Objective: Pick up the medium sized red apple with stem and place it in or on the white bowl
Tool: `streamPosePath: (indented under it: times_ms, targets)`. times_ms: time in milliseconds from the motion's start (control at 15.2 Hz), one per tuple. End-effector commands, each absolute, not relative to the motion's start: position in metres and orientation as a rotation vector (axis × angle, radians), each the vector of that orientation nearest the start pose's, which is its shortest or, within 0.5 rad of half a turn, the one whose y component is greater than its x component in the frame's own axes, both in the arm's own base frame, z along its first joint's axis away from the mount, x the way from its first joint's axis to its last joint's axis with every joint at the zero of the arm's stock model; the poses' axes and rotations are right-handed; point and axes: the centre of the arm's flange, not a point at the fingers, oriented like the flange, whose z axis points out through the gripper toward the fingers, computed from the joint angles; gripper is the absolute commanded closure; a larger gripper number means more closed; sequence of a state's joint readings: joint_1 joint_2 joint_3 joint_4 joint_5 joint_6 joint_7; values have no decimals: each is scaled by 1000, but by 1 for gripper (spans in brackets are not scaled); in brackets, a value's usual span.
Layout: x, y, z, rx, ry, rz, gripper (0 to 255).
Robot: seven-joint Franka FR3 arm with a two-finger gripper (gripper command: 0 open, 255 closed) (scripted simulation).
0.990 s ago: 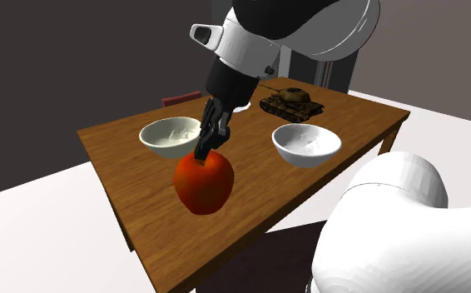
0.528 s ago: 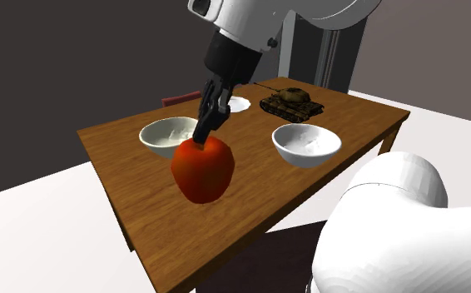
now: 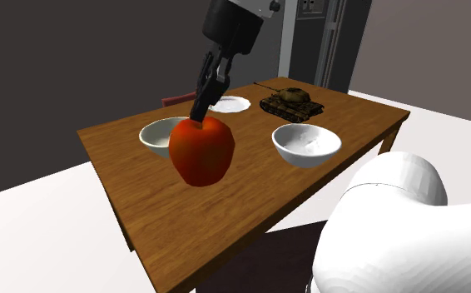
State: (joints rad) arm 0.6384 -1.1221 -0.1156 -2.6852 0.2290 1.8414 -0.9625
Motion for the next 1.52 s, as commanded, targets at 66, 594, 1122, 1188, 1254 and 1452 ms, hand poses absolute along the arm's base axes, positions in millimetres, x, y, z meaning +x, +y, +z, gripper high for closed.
streamPosePath:
  times_ms: [66, 594, 1122, 1188, 1254, 1452]
  targets:
    - [209, 134, 570, -2065, -1934, -474, 255]
    - [226, 100, 604, -2065, -1934, -474, 255]
    - [271, 8, 629, -2065, -1934, -474, 255]
    - [277, -4, 632, -2065, -1934, -474, 255]
    - [282, -15, 635, -2065, -1934, -474, 255]
    - [299, -50, 644, -2065, -1934, -474, 255]
